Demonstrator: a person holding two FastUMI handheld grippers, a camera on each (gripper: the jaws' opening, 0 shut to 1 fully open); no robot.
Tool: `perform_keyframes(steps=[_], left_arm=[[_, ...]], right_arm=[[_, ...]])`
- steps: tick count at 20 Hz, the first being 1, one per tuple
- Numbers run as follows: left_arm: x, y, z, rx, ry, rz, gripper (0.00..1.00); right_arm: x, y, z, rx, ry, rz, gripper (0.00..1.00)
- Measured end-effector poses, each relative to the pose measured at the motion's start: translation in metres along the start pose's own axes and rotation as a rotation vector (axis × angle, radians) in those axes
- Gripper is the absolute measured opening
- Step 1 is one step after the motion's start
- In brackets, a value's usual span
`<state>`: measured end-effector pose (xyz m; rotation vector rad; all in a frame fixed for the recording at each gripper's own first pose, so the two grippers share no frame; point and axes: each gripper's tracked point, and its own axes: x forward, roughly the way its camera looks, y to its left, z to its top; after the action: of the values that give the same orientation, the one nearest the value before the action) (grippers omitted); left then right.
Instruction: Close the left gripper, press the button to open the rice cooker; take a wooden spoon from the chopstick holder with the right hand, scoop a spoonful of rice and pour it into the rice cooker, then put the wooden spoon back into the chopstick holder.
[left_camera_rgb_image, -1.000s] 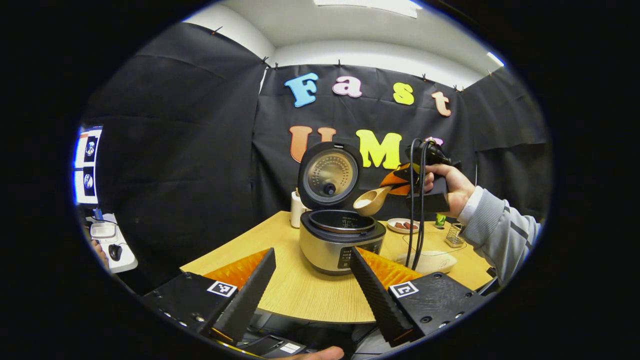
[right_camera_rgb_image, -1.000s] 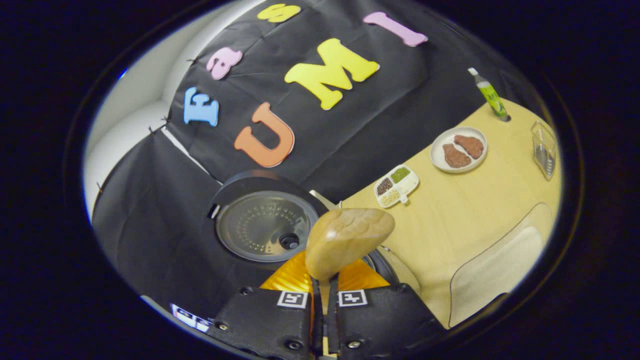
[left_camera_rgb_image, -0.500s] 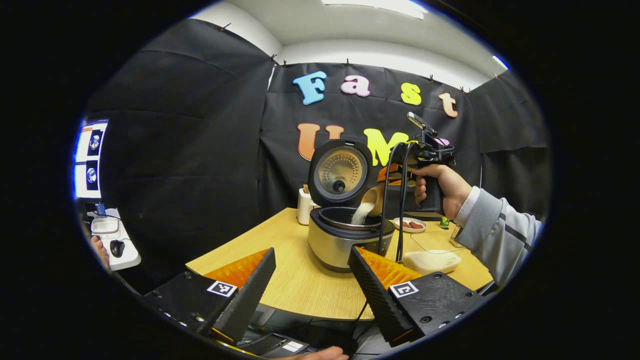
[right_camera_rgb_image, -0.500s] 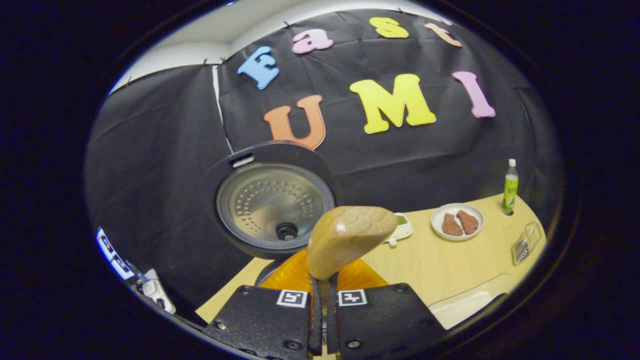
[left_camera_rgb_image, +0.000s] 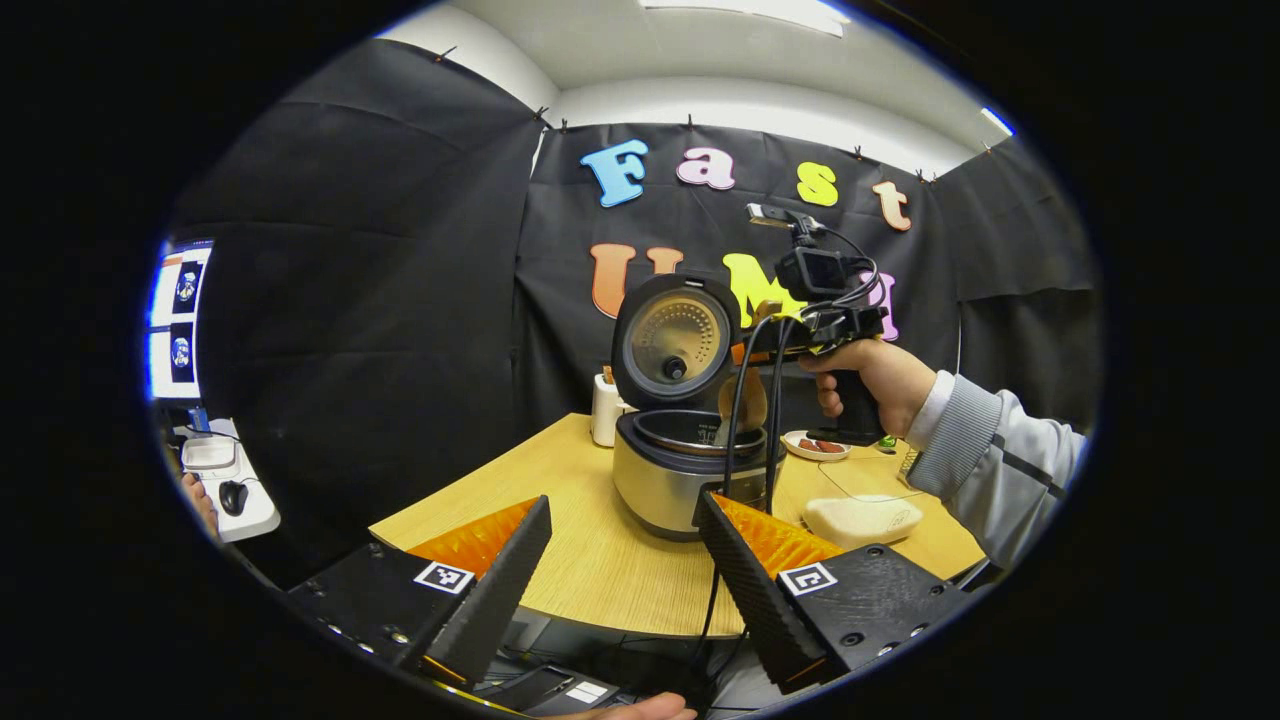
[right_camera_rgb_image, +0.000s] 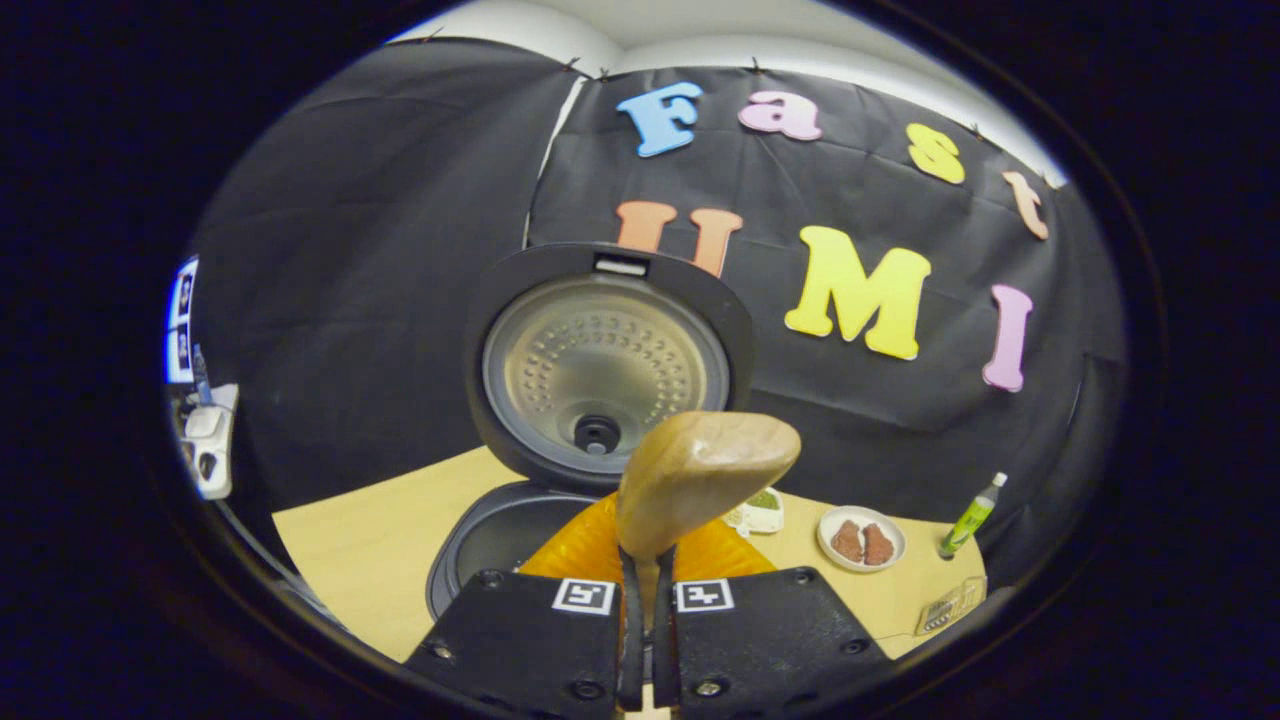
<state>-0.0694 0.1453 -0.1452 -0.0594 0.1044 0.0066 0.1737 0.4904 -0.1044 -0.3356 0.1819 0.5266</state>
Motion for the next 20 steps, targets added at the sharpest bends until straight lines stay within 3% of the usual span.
perform_keyframes(steps=[4, 7, 12, 20], left_arm=[[0.001, 0.000, -0.003, 0.000, 0.009, 0.003, 0.95], [0.001, -0.001, -0.007, -0.001, 0.024, 0.005, 0.96], [0.005, 0.000, -0.012, -0.005, 0.041, 0.004, 0.95], [0.003, -0.017, -0.014, 0.009, 0.040, -0.022, 0.96]], right_arm=[[-0.004, 0.013, 0.001, -0.215, -0.060, -0.023, 0.09], [-0.009, 0.021, -0.004, -0.301, -0.077, -0.024, 0.10], [-0.024, 0.009, 0.005, -0.285, -0.120, -0.082, 0.12], [-0.055, -0.060, 0.023, -0.151, -0.203, -0.178, 0.12]])
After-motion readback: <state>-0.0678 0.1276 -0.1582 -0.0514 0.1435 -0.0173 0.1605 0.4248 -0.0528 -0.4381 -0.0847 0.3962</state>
